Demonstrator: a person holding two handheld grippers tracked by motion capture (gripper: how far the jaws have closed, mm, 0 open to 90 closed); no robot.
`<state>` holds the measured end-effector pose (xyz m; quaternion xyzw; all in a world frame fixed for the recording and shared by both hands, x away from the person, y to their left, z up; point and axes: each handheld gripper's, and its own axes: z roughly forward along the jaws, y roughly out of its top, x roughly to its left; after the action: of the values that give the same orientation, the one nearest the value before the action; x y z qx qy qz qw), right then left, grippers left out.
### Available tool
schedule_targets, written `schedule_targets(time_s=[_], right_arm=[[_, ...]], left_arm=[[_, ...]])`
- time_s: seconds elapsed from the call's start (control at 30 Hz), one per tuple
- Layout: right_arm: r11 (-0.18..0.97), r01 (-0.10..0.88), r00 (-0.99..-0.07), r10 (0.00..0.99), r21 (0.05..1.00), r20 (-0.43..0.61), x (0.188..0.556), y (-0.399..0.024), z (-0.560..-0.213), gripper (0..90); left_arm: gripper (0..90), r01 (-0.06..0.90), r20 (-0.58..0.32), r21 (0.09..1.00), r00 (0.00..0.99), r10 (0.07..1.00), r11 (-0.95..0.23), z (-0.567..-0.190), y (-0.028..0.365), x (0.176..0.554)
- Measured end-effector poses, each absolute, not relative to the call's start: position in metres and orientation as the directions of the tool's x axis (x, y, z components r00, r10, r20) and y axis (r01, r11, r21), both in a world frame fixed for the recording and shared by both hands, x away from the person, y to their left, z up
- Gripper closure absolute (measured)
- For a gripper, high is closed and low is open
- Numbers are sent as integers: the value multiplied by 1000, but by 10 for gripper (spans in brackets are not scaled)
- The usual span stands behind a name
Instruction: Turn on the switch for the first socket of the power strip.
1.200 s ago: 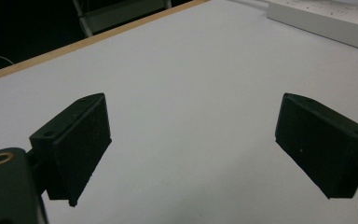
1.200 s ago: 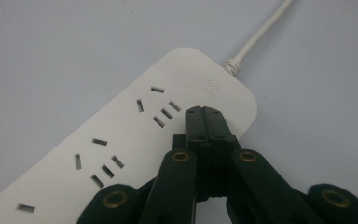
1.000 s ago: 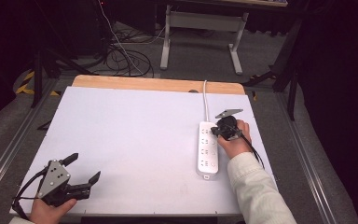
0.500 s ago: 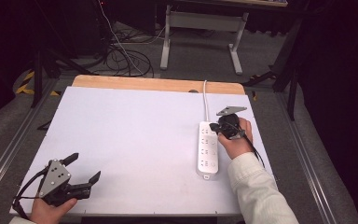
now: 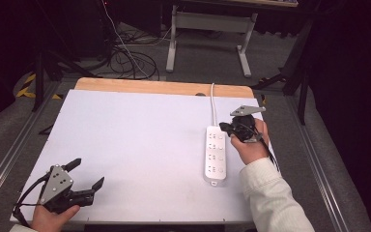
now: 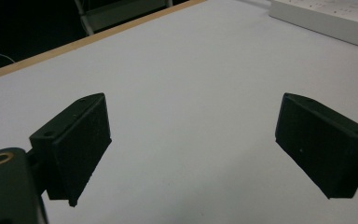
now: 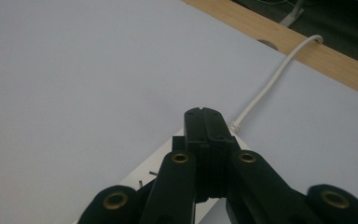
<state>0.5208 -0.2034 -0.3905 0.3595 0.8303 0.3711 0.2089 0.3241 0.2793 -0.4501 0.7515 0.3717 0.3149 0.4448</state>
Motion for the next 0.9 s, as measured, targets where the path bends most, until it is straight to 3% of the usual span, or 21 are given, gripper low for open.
schedule_targets(time_s=[0.17,0.2,0.3,0.4,0.43,0.47,0.63,0.9], right_arm=[[457,420,-658,749,784,-85,519,-205,-388,900],[449,396,-661,745,801,-92,517,-206,-386,768],[450,361,-667,736,817,-111,514,-208,-383,702],[414,355,-664,743,838,-85,505,-211,-377,518],[414,355,-664,743,838,-85,505,-211,-377,518],[408,334,-669,737,850,-91,499,-211,-374,431],[386,303,-692,718,871,-78,482,-210,-370,301],[367,259,-732,678,893,-66,458,-214,-370,202]], left_arm=[[107,281,138,904,523,841,-323,-450,279,324],[107,281,138,903,523,841,-323,-450,279,324],[107,278,144,903,523,840,-328,-450,280,324],[107,279,144,903,523,840,-328,-450,280,324],[107,278,142,903,523,841,-326,-450,280,324],[107,279,144,903,523,840,-328,-450,280,324],[107,279,138,905,524,841,-322,-450,279,323],[107,287,114,909,526,843,-302,-449,280,323]])
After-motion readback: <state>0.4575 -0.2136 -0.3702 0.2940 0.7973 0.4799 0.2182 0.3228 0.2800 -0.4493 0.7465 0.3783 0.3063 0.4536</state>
